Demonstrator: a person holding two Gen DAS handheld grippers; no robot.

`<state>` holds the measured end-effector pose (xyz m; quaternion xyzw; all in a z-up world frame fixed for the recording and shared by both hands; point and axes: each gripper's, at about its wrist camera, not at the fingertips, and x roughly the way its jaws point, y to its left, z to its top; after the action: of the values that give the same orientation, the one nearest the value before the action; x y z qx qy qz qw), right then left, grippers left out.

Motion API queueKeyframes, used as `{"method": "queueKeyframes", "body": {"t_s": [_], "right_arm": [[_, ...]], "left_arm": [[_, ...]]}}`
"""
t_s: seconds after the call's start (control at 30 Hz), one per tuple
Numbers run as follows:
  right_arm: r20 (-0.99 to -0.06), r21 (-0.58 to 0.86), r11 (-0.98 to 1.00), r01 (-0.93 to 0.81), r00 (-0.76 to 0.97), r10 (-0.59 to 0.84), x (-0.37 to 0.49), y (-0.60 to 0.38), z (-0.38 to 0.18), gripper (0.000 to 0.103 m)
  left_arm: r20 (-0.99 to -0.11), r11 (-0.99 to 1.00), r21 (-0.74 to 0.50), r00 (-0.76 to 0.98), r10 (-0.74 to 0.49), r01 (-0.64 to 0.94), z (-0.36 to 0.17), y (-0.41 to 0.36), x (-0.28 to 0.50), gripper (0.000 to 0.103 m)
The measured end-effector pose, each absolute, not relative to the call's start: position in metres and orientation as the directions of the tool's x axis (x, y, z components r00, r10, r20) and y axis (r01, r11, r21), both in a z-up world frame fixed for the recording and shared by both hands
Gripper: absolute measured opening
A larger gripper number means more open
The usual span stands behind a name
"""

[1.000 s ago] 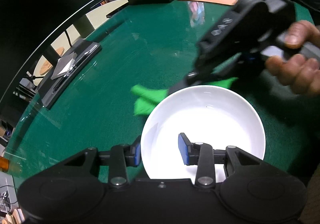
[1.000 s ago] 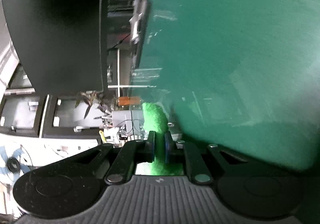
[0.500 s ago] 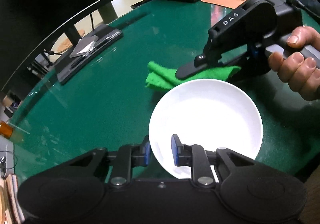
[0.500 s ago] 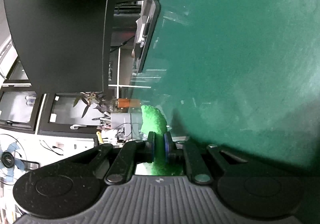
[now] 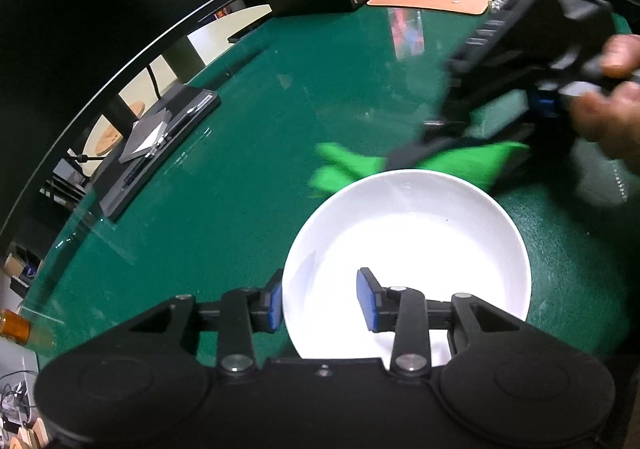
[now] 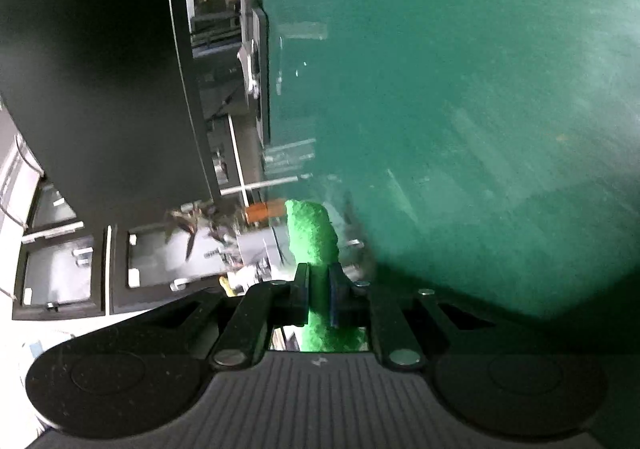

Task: Clean bowl
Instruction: 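Press and rub the cloth along the bowl rim with the right tool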

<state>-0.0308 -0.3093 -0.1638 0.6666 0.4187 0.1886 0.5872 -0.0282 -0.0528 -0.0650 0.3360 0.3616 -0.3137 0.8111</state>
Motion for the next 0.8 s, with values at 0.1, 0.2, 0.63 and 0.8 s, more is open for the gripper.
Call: {"method": "queueKeyframes", "body": {"t_s": [0.1,0.2,0.63,0.8], "right_arm": [[-0.235,0.951,0.068,0.301,0.563,0.792,-0.010,-0.295,-0.160,0.011],[-0.235,0.951,0.071,0.301,0.556,0.797,-0.020,-0.303,-0.159,0.011],[-0.263,0.954,0.130,0.270,0.547,0.795,-0.011,-0.290,-0.159,0.012],[-0.287,0.944,0.140,0.298,0.539,0.792,-0.039,-0.313,-0.157,0.012]], "left_arm": [[-0.801,0.574,0.310,0.534,-0.272,0.758,-0.064,-0.052,-0.029,0.036],[-0.801,0.571,0.303,0.529,-0.282,0.763,-0.064,-0.052,-0.030,0.037],[-0.803,0.570,0.296,0.522,-0.286,0.767,-0.062,-0.052,-0.033,0.037],[-0.795,0.583,0.292,0.531,-0.293,0.758,-0.063,-0.052,-0.033,0.036]]}}
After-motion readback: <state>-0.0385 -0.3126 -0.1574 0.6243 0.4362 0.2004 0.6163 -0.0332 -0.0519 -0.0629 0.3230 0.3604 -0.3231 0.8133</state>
